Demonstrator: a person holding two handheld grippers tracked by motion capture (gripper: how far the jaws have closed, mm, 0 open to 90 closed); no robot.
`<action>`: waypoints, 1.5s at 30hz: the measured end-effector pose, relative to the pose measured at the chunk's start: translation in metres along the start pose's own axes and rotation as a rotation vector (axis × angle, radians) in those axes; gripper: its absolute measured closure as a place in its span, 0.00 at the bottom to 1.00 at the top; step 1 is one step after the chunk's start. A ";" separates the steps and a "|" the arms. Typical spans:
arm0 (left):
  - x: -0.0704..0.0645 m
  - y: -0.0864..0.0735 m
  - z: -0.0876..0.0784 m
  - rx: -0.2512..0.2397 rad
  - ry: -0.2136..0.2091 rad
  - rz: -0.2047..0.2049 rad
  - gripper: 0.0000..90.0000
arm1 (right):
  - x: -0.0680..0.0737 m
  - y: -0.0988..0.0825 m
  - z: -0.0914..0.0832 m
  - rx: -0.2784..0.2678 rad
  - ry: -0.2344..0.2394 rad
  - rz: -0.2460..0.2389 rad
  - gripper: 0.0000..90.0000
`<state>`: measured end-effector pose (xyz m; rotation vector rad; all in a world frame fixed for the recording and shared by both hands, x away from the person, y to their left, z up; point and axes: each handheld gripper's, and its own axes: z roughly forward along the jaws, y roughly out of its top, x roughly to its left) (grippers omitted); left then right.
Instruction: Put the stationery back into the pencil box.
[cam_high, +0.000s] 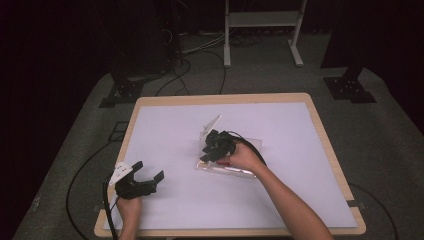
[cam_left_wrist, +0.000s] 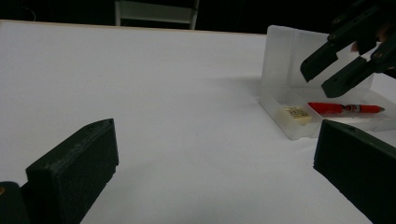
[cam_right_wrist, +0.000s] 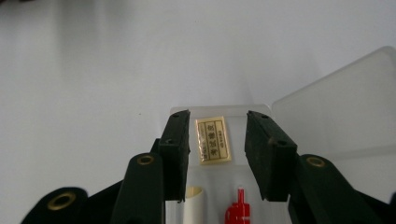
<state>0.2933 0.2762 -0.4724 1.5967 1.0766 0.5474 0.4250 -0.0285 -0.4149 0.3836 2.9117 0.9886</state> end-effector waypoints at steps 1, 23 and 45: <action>0.000 0.000 0.000 0.000 -0.001 0.003 0.00 | 0.000 -0.001 -0.003 -0.003 -0.002 -0.005 0.65; -0.001 0.000 0.001 0.007 0.005 0.010 0.00 | 0.004 -0.030 -0.059 -0.066 -0.044 0.023 0.54; -0.001 0.000 0.001 0.009 0.007 0.016 0.00 | 0.009 -0.045 -0.089 -0.094 -0.074 0.034 0.48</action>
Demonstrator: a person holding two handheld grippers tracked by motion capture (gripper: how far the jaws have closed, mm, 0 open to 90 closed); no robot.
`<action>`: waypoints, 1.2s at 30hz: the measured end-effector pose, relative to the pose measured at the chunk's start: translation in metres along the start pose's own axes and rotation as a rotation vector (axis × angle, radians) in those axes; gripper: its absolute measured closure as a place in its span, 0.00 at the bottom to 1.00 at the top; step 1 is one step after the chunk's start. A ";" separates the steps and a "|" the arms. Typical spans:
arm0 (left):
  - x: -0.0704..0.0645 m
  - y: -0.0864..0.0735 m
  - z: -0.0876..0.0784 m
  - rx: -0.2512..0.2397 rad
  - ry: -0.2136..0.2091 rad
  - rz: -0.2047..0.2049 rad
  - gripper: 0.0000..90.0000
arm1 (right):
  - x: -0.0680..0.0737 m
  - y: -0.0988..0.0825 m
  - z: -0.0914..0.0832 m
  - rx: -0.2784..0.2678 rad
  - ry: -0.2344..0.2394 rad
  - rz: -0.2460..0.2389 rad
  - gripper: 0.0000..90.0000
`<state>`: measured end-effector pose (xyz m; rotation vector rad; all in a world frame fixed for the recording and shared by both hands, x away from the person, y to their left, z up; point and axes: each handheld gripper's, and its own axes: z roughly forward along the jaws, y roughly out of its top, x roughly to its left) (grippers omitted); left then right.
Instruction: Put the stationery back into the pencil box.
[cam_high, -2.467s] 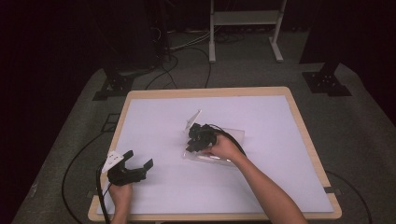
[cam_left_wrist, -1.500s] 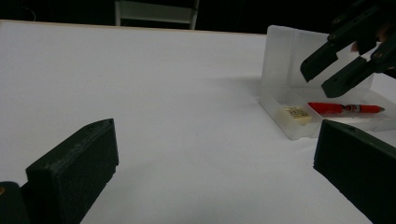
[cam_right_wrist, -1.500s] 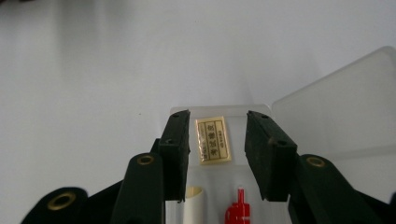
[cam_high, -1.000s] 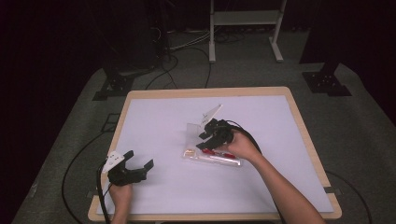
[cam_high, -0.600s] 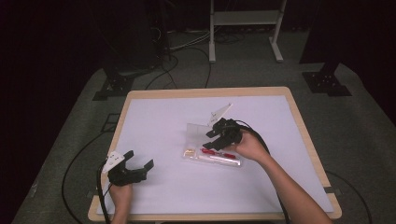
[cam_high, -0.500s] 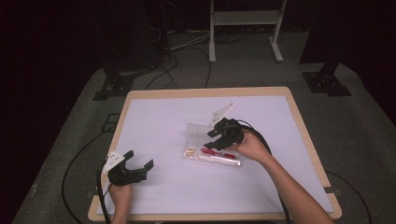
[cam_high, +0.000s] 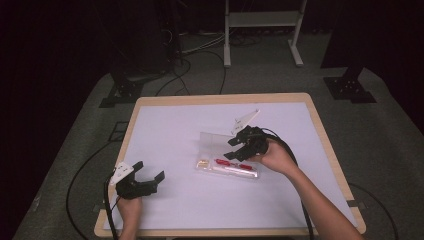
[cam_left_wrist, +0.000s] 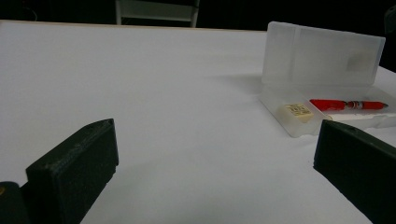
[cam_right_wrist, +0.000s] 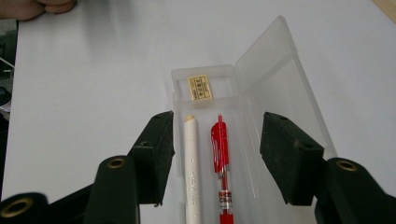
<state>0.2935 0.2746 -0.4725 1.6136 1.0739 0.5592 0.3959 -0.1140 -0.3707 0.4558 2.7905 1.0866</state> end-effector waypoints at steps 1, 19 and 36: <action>0.000 0.000 0.000 0.000 0.000 0.000 0.00 | -0.001 -0.002 -0.001 -0.002 -0.003 -0.005 0.48; -0.001 0.000 0.000 0.003 0.003 0.001 0.00 | -0.002 -0.022 -0.022 -0.012 -0.020 0.033 0.44; -0.001 0.000 0.001 0.003 0.006 -0.003 0.00 | -0.001 -0.044 -0.035 -0.024 -0.029 0.064 0.44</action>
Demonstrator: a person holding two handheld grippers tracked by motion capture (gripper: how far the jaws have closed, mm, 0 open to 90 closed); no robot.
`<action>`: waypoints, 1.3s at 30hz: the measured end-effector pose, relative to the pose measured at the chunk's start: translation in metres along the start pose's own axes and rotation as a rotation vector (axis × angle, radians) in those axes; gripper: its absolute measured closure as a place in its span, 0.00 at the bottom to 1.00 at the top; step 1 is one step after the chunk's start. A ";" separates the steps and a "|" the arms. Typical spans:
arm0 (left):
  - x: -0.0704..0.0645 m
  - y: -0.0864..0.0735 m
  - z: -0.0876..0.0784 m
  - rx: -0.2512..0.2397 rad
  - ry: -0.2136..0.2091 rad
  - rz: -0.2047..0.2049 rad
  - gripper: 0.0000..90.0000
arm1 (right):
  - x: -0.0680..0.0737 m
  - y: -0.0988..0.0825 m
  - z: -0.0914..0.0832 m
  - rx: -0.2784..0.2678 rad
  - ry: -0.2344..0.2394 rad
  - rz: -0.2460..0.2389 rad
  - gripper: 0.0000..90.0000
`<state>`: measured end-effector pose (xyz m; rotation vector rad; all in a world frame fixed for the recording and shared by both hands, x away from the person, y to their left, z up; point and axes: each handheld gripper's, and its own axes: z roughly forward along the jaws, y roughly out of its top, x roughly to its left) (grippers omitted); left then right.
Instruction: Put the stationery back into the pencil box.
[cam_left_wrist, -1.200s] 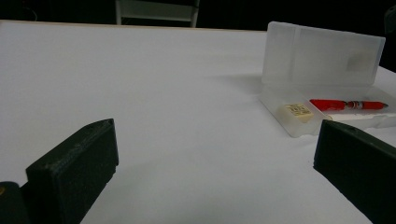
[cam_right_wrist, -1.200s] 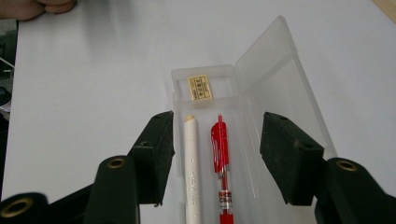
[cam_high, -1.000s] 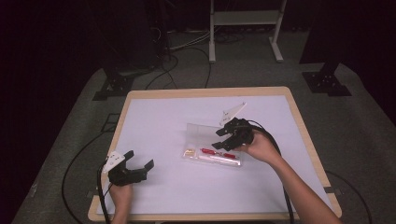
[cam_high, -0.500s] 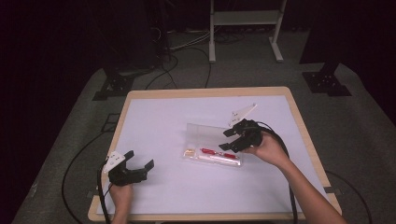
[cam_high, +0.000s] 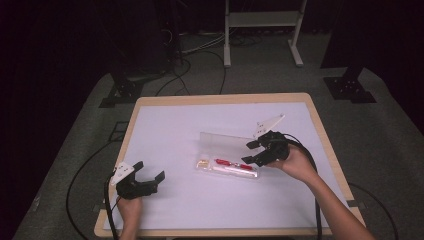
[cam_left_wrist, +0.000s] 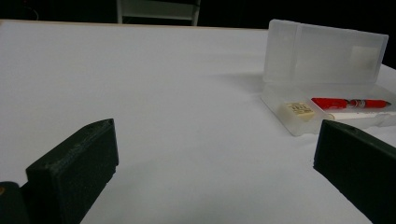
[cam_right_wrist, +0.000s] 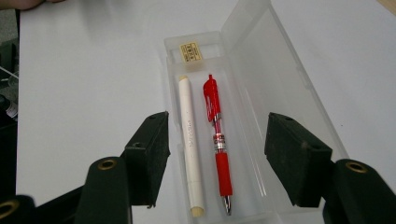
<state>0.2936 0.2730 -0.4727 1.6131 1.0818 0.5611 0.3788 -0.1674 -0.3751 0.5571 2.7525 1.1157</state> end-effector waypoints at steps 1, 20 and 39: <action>0.000 0.000 0.000 0.000 0.000 0.000 0.00 | 0.000 -0.001 -0.001 0.001 -0.001 0.007 0.44; 0.000 0.000 0.000 0.003 0.003 0.004 0.00 | -0.001 -0.024 -0.017 -0.010 -0.018 0.048 0.44; 0.000 0.000 0.000 0.007 0.005 0.009 0.00 | -0.004 -0.049 -0.027 -0.015 -0.033 0.078 0.44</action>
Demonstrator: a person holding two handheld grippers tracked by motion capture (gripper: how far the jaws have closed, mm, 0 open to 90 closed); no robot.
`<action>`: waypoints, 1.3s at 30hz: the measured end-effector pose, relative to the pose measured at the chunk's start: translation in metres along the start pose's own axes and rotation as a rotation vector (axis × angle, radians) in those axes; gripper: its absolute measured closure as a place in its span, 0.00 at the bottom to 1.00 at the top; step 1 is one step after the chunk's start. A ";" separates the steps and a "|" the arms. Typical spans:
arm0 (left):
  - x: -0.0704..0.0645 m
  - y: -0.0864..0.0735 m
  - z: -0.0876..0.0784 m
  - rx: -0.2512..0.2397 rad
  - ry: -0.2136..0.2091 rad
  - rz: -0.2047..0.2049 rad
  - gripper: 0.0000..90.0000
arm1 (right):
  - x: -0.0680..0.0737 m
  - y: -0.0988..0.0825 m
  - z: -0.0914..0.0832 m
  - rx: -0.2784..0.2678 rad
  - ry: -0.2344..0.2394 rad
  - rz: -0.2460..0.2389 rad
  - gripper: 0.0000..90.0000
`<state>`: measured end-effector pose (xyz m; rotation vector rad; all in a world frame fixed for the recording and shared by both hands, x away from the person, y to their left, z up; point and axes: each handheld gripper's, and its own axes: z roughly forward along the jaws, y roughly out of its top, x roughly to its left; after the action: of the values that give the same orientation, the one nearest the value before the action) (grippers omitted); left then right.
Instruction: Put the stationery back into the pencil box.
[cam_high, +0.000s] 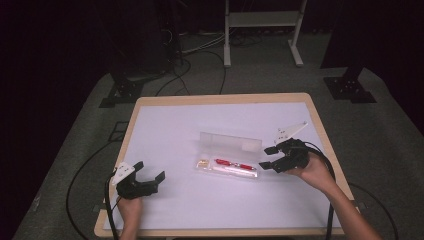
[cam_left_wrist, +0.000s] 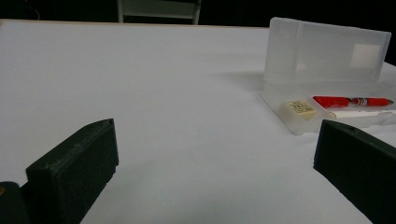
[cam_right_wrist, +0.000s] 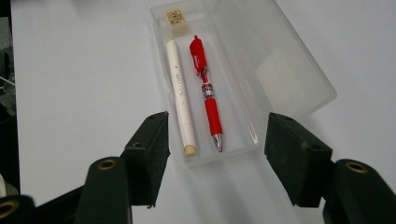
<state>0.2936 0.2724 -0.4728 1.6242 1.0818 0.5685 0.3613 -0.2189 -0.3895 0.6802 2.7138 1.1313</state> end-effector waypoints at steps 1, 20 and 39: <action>0.000 0.000 0.000 0.000 0.000 0.000 0.00 | 0.000 -0.001 -0.001 0.000 -0.002 0.005 0.43; 0.000 0.000 0.000 0.002 0.001 0.002 0.00 | -0.002 -0.024 -0.008 -0.010 -0.011 0.040 0.43; -0.001 0.000 0.000 0.006 0.004 0.003 0.00 | -0.005 -0.045 -0.012 -0.003 -0.017 0.071 0.43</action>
<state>0.2933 0.2719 -0.4727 1.6307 1.0847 0.5711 0.3464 -0.2564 -0.4128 0.7882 2.6929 1.1391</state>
